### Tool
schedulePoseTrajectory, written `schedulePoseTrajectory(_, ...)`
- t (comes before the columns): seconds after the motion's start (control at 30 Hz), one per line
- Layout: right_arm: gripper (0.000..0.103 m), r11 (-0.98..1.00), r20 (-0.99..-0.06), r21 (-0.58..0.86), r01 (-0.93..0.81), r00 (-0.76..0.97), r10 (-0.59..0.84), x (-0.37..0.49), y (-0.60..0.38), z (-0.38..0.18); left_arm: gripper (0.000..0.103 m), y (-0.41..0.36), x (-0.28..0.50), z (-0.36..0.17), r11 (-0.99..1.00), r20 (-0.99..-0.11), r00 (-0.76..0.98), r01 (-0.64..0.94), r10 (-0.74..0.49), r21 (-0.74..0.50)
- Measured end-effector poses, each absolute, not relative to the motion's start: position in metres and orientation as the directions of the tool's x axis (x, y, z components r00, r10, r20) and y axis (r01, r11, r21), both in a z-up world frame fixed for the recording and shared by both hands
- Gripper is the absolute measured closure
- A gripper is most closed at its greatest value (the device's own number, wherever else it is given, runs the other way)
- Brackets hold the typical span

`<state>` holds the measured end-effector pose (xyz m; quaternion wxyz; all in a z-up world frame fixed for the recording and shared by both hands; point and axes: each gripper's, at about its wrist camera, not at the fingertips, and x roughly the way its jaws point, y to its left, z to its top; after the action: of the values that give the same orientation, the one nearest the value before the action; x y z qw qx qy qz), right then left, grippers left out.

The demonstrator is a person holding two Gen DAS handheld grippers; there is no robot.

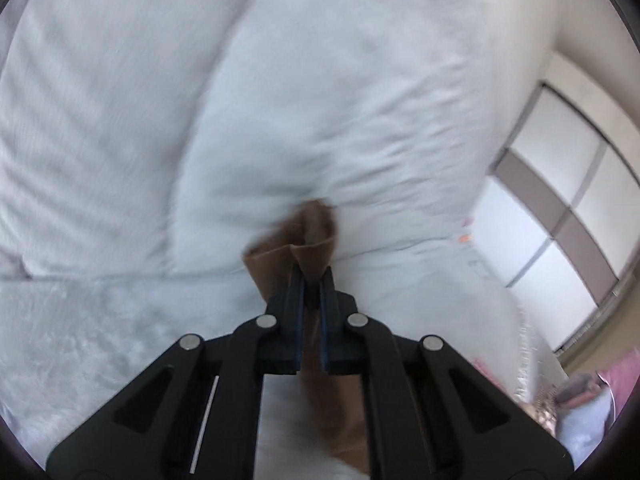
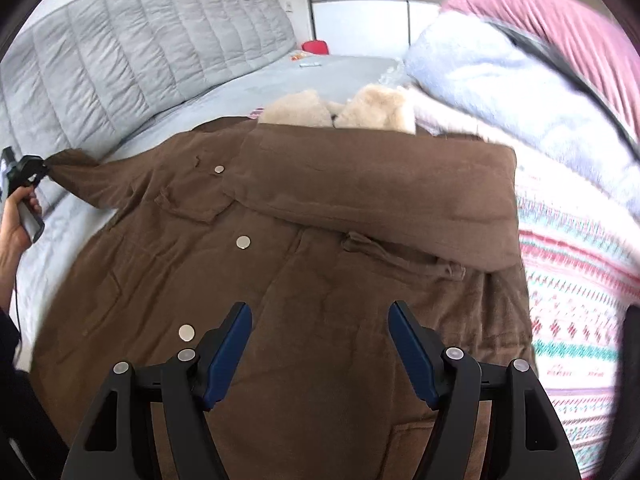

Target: Fold large clothes

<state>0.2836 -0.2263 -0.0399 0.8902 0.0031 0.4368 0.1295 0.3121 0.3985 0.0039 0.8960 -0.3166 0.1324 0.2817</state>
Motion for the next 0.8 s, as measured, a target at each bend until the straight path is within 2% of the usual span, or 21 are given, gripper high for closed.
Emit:
schedulePoseTrajectory(0.1, 0.031, 0.969, -0.812, 0.182, -0.167, 0.531, 0.244, 0.292, -0.241, -0.053, 0.096, 0.358, 0.323, 0.041, 0.730, -0.344, 0.862, -0.501, 0.372, -0.466)
schedulePoseTrajectory(0.27, 0.031, 0.960, -0.813, 0.271, -0.068, 0.517, 0.266, 0.298, -0.270, -0.057, 0.096, 0.264, 0.351, 0.109, 0.866, -0.260, 0.946, -0.288, 0.193, -0.408)
schedulePoseTrajectory(0.43, 0.031, 0.932, -0.779, 0.362, 0.000, 0.549, 0.302, 0.297, -0.300, -0.045, 0.096, 0.153, 0.384, 0.145, 0.956, -0.235, 0.972, -0.049, -0.021, -0.289)
schedulePoseTrajectory(0.57, 0.031, 0.923, -0.784, 0.383, 0.047, 0.545, 0.297, 0.300, -0.319, -0.045, 0.096, 0.061, 0.398, 0.123, 0.950, -0.270, 0.938, 0.140, -0.218, -0.281)
schedulePoseTrajectory(0.67, 0.031, 0.906, -0.777, 0.413, 0.089, 0.553, 0.299, 0.303, -0.333, -0.046, 0.096, 0.002, 0.409, 0.091, 0.945, -0.333, 0.898, 0.212, -0.289, -0.248)
schedulePoseTrajectory(0.8, 0.031, 0.861, -0.759, 0.489, 0.138, 0.553, 0.343, 0.304, -0.352, -0.047, 0.096, -0.081, 0.425, 0.033, 0.935, -0.459, 0.816, 0.280, -0.351, -0.217)
